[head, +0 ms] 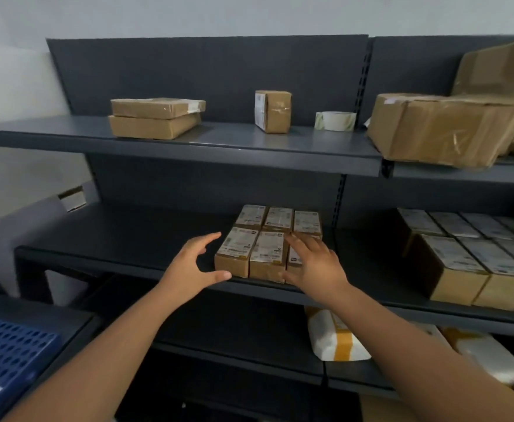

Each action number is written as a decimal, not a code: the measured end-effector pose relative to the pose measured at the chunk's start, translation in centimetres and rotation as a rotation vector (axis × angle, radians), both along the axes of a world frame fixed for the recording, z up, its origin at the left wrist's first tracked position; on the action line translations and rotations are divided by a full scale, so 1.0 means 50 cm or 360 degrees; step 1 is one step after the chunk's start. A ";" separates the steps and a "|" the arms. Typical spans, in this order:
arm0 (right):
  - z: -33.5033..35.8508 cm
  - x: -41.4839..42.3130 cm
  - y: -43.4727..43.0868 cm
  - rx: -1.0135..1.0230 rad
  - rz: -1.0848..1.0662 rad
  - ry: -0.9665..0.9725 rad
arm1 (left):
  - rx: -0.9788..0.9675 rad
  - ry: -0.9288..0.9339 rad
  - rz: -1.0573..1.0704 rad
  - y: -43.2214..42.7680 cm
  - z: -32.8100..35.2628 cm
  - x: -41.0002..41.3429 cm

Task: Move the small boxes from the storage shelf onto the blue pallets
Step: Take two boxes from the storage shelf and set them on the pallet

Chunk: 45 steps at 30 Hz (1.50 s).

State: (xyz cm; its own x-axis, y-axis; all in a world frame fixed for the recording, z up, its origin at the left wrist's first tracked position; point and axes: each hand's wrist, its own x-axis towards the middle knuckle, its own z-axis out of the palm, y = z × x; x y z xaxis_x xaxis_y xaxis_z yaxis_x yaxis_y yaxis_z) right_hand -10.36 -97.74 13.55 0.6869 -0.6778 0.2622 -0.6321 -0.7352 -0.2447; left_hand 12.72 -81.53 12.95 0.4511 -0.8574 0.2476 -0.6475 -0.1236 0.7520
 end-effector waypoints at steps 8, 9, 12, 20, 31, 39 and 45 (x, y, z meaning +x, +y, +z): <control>-0.065 0.093 -0.050 -0.0164 0.0099 0.0430 | 0.0203 0.0122 0.0064 -0.096 -0.087 0.039; -0.071 0.102 -0.053 -0.0180 0.0109 0.0457 | 0.0215 0.0119 0.0065 -0.104 -0.096 0.043; -0.084 0.120 -0.065 -0.0240 0.0115 0.0533 | 0.0215 0.0063 0.0023 -0.127 -0.115 0.052; -0.100 0.124 -0.076 -0.0288 0.0108 0.0609 | 0.0130 -0.0011 0.0027 -0.160 -0.144 0.061; -0.073 0.130 -0.031 -0.0249 0.0152 0.0517 | 0.0005 -0.0008 0.0143 -0.095 -0.111 0.058; -0.020 0.189 0.067 -0.0112 0.0401 0.0262 | -0.0192 -0.0208 0.0415 0.057 -0.066 0.073; 0.003 0.291 0.190 -0.0194 0.0685 0.0177 | -0.0118 -0.0357 0.0809 0.232 -0.036 0.098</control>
